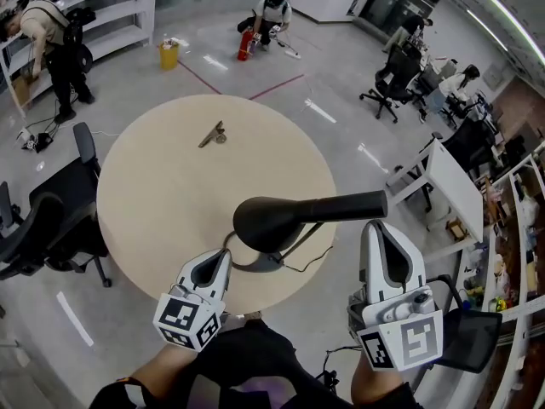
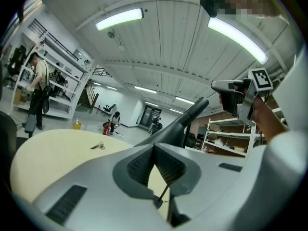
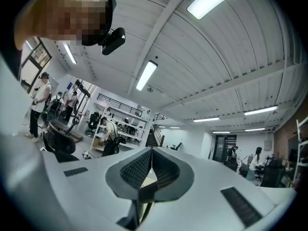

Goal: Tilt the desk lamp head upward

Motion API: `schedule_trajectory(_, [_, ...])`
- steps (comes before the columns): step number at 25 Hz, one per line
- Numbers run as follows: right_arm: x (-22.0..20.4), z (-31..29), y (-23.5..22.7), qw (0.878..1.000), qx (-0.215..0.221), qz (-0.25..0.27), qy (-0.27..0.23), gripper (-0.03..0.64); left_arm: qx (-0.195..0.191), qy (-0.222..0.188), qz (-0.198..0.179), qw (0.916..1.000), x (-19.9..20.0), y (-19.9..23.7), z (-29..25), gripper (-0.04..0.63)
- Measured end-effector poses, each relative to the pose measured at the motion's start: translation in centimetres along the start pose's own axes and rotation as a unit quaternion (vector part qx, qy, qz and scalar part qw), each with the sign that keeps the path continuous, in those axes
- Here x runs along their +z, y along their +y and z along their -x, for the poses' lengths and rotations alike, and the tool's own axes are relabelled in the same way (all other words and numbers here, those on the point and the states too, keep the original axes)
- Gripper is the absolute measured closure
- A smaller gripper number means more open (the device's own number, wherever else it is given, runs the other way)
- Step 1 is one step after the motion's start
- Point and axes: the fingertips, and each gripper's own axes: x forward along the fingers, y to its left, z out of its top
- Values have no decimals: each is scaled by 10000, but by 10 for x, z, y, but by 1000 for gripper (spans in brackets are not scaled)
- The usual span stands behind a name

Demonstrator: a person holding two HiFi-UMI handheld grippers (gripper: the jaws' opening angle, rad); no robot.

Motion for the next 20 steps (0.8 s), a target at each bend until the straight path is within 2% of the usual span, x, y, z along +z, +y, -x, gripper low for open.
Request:
schedule_trajectory(3, [15, -11, -22, 9997, -129, 175, -123, 600, -99, -13, 286, 9995, -4, 6, -8, 546])
schedule_trajectory(6, [24, -26, -33, 9991, 1, 396, -133, 600, -1, -117, 521, 9986, -6, 14, -13, 545])
schedule_trajectory(9, [24, -41, -44, 9984, 152, 539, -34, 600, -28, -223, 959, 9951, -7, 21, -22, 533])
schedule_trajectory(11, [22, -52, -51, 9980, 245, 575, 46, 600, -190, -287, 1383, 9898, -9, 22, -31, 510])
schedule_trajectory(15, [12, -73, -60, 9970, 409, 620, 207, 600, -503, -342, 2247, 9725, -21, 28, -45, 470])
schedule_trajectory(20, [2, -94, -62, 9950, 627, 673, 385, 600, -663, -386, 2839, 9558, -33, 39, -57, 442])
